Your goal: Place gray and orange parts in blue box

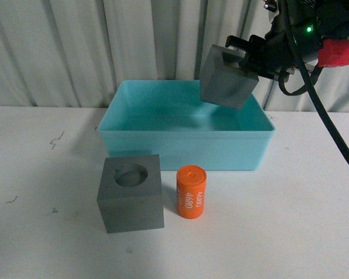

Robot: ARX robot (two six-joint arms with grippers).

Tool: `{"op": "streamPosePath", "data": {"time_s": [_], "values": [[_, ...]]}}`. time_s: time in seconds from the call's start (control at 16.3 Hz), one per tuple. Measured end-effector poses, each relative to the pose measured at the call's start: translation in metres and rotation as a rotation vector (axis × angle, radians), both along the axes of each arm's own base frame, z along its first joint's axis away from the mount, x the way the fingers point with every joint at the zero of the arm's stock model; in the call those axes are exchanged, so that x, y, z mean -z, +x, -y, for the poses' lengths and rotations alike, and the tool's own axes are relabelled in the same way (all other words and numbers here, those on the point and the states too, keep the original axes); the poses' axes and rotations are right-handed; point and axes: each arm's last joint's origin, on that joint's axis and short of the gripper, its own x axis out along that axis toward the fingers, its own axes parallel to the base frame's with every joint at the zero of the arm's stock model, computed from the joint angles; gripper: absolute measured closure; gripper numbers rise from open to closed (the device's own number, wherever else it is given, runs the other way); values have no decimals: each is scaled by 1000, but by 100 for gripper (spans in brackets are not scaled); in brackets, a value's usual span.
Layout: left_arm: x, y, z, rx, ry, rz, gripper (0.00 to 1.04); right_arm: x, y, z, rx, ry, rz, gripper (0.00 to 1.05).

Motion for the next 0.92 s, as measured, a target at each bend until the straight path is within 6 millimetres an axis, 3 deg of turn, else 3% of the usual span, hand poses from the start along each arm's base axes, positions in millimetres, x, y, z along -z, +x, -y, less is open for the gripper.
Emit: {"op": "streamPosePath", "data": {"time_s": [0.25, 0.68, 0.8, 0.92], "values": [[0, 0, 0, 0, 0, 0, 7, 0, 0, 0, 4, -3, 6, 85], [0, 0, 0, 0, 0, 0, 7, -5, -5, 3, 33, -12, 40, 6], [0, 0, 0, 0, 0, 0, 7, -23, -23, 14, 52, -76, 113, 7], [0, 0, 0, 0, 0, 0, 7, -65, -69, 48, 81, -160, 253, 6]]}}
